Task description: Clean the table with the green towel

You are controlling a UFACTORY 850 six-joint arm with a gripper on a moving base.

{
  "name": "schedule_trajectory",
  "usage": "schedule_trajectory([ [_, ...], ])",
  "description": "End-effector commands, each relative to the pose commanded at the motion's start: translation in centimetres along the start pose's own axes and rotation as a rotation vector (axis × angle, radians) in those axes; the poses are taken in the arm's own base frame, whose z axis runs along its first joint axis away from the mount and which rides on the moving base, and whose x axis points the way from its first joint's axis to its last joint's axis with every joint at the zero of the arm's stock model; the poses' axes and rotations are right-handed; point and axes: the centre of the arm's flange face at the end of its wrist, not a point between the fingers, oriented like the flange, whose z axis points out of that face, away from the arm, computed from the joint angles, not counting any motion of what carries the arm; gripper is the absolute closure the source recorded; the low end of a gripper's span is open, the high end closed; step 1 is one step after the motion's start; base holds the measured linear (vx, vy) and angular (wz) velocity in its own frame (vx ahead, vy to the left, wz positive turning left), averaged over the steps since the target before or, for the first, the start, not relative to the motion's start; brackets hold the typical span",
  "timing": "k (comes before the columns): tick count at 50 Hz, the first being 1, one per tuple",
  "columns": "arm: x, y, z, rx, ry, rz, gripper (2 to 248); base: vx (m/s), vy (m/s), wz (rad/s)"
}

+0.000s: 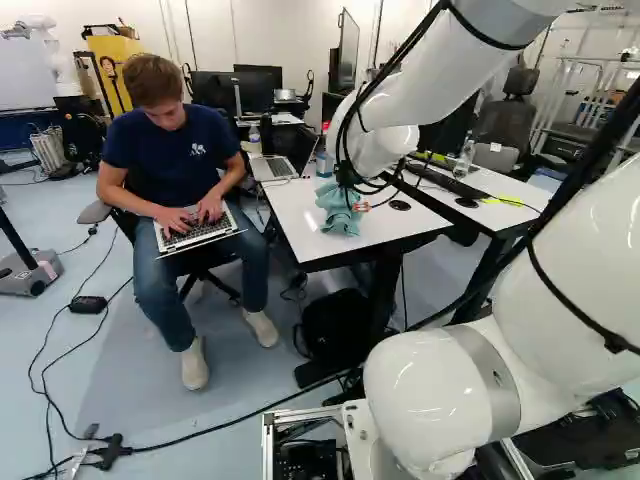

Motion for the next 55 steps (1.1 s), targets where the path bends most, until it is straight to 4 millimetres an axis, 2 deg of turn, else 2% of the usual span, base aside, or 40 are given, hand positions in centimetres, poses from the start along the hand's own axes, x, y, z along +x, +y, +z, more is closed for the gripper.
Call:
schedule_trajectory([
  [13,1.3,1.7,-0.8,-0.032,0.036,0.028,228,0.0,0.0,0.0],
  [27,2.2,3.6,-0.5,-0.072,0.046,0.058,228,0.0,0.0,0.0],
  [42,3.5,5.7,0.4,-0.113,0.049,0.088,228,0.0,0.0,0.0],
  [55,5.0,7.2,2.3,-0.139,0.045,0.107,228,0.0,0.0,0.0],
])
